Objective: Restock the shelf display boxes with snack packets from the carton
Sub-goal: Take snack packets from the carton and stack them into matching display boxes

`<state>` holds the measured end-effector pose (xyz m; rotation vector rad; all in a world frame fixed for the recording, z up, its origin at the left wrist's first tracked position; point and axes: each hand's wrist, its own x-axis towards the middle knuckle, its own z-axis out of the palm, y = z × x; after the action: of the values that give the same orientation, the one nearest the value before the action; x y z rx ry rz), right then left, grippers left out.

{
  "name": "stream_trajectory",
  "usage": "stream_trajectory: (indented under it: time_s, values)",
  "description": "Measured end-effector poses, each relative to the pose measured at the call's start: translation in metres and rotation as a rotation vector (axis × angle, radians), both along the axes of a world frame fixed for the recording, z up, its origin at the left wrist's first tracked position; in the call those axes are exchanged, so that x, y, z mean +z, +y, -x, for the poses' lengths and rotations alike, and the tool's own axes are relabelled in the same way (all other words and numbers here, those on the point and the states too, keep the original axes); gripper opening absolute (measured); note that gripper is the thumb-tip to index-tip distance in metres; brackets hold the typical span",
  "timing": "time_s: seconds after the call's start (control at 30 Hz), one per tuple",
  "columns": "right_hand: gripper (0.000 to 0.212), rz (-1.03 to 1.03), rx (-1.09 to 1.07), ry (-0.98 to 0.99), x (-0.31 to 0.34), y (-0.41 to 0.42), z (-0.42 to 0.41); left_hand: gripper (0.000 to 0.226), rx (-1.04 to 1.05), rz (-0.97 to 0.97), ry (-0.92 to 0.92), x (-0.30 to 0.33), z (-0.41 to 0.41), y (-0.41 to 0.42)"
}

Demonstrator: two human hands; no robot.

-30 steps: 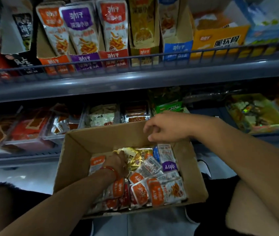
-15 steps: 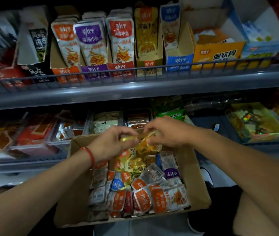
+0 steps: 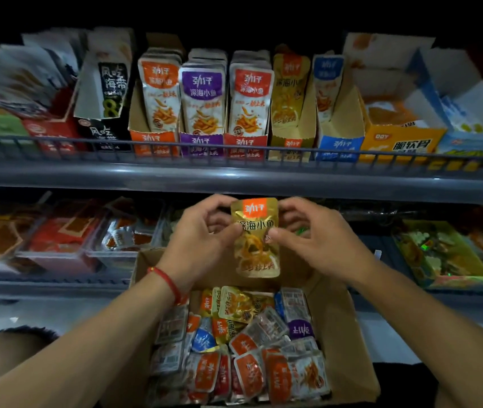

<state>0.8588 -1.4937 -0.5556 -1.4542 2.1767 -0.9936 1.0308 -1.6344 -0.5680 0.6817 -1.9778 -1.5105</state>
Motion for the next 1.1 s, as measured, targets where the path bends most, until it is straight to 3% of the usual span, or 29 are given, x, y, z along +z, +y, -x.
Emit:
stream_trajectory:
  time_s: [0.07,0.2,0.33,0.57,0.77,0.97,1.1]
  values:
    - [0.037,0.131,-0.041,0.015,0.004,0.001,-0.005,0.029,-0.047,0.113,-0.023,0.003,-0.001,0.002]
    - [0.018,0.199,-0.003,0.223,0.013,0.002,-0.009,0.031,-0.071,0.169,-0.025,0.005,-0.005,0.005]
    - [0.011,0.289,-0.138,0.167,0.054,0.007,0.010,0.026,0.094,0.132,0.020,0.010,-0.009,-0.004]
    - [0.010,0.582,-0.315,0.398,0.146,-0.028,0.076,0.046,0.243,0.113,-0.104,0.013,-0.017,-0.020]
    - [0.016,0.454,-0.349,0.614,0.168,-0.085,0.106,0.048,0.239,0.095,-0.112,0.014,-0.018,-0.024]
    - [0.028,0.318,-0.330,0.684,0.163,-0.118,0.112,0.052,0.259,0.093,-0.054,0.020,-0.019,-0.030]
    - [0.026,0.235,-0.305,0.653,0.151,-0.130,0.112,0.045,0.262,-0.115,0.061,0.026,-0.018,-0.032]
